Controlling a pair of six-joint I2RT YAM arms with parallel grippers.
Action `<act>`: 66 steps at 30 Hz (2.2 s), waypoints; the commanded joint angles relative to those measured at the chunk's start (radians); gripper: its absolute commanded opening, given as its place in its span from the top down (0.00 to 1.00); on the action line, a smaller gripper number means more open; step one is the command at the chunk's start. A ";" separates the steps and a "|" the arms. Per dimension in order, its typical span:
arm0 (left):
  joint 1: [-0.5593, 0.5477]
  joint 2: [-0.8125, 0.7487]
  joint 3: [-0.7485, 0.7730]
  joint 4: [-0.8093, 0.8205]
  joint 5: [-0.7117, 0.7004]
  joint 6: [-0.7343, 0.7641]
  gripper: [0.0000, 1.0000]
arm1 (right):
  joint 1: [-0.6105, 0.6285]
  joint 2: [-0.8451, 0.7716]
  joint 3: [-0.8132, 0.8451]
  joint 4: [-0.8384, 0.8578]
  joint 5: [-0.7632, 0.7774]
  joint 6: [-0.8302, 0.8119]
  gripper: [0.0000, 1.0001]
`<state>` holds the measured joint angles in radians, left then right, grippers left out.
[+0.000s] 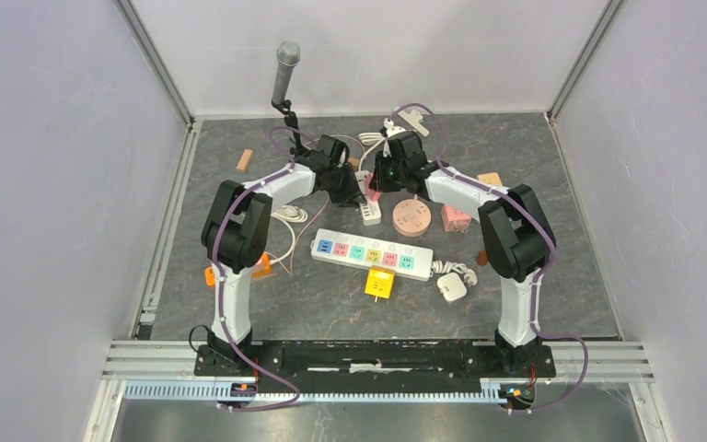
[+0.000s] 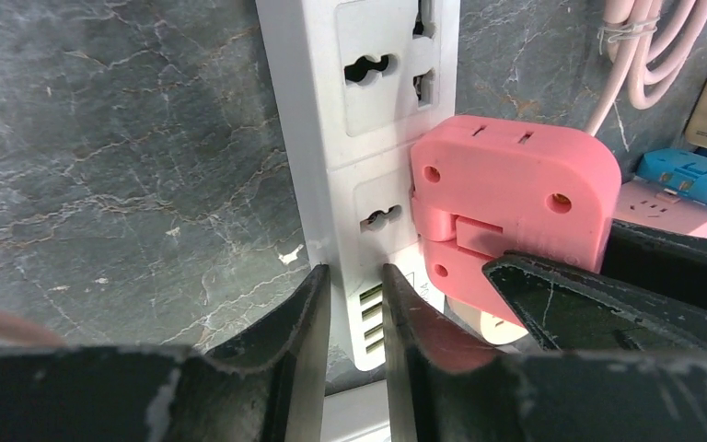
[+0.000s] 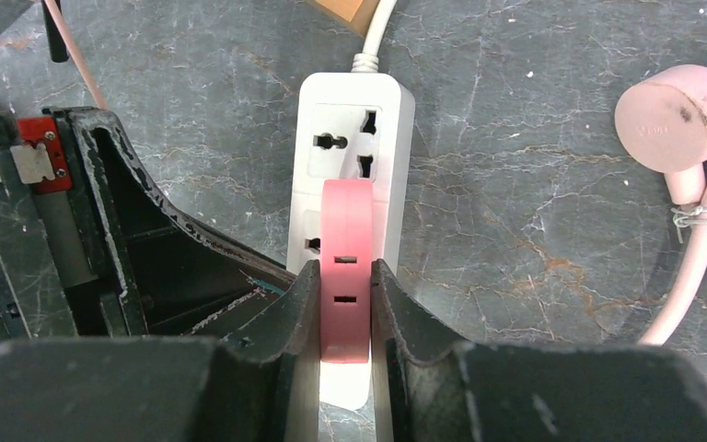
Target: Pull the plug off the socket
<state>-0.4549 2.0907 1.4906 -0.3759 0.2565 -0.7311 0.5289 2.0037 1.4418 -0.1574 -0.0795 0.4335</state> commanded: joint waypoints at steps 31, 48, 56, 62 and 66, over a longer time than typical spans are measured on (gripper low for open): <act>-0.054 0.030 0.066 -0.185 -0.163 0.156 0.72 | -0.028 -0.189 -0.069 0.096 0.142 0.008 1.00; 0.082 -0.307 0.147 -0.326 -0.091 0.272 0.33 | -0.173 -0.080 -0.125 0.183 -0.167 0.002 0.78; 0.147 -0.568 -0.032 -0.396 -0.321 0.307 0.18 | -0.198 -0.026 -0.073 0.093 -0.142 -0.031 0.51; 0.200 -0.759 -0.158 -0.429 -0.487 0.278 0.09 | -0.199 -0.103 -0.055 0.080 -0.057 -0.112 0.29; 0.239 -0.860 -0.212 -0.436 -0.546 0.256 0.04 | -0.191 -0.186 -0.091 0.146 -0.102 -0.132 0.25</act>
<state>-0.2485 1.3312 1.3109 -0.7971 -0.1692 -0.4789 0.3325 1.9491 1.3403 -0.0917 -0.1707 0.3515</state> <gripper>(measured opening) 0.939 0.738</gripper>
